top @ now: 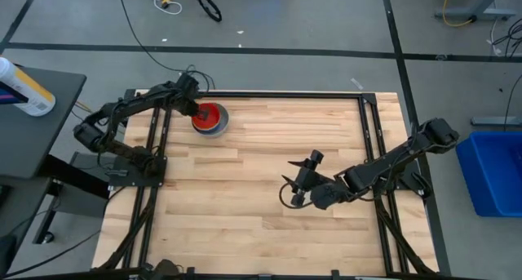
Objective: Nest bowls inside each other
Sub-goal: Stack the red bowl on the yellow bowl, then return to Home Position
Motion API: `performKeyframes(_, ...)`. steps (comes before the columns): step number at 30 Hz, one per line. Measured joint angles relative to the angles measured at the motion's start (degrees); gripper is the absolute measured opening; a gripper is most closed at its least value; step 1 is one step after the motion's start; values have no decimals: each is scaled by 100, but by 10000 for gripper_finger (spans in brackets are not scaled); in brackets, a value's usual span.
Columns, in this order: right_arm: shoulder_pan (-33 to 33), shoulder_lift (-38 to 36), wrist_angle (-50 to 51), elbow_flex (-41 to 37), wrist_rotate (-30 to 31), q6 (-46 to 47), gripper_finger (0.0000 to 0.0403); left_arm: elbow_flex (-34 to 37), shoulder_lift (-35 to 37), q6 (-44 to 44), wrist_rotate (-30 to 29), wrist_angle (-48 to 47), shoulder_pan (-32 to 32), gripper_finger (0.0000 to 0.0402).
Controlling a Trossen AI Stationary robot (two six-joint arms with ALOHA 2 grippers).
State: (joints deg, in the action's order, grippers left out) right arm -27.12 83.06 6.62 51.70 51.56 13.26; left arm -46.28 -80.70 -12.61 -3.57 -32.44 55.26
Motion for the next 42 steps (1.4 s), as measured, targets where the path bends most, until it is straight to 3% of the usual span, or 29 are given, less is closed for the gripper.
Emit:
performKeyframes(6, -111, 5, -55, -2, 43, -7, 246, 28, -331, -100, 360, 293, 3, 18)
performKeyframes(15, -111, 7, -50, -1, 40, 85, 257, 63, 411, -5, 177, 553, -3, 144)
performKeyframes(20, -111, 7, -48, -2, 32, 152, 248, 59, 608, -43, 281, 673, -3, 193)
performKeyframes(25, -111, 7, -34, 0, 29, 236, 240, 59, 614, 121, 157, 752, -3, 209)
performKeyframes(29, -116, 7, 48, 0, 30, 238, 240, 59, 1057, 554, 833, 1253, -138, 206)
performKeyframes(32, -151, 9, 60, 0, -28, 234, 235, 59, 1720, 835, 1524, 1576, -597, 201)
performKeyframes(35, -256, 9, 46, -2, -270, 145, 223, 55, 2709, 1014, 1714, 1680, -1359, 195)
performKeyframes(39, -604, 9, 40, 0, -413, -51, 206, 273, 4289, 884, 1620, 1624, -2802, 192)
performKeyframes(42, -988, -66, -7, 0, -425, -398, 198, 689, 5433, 446, 1124, 1489, -4050, 192)
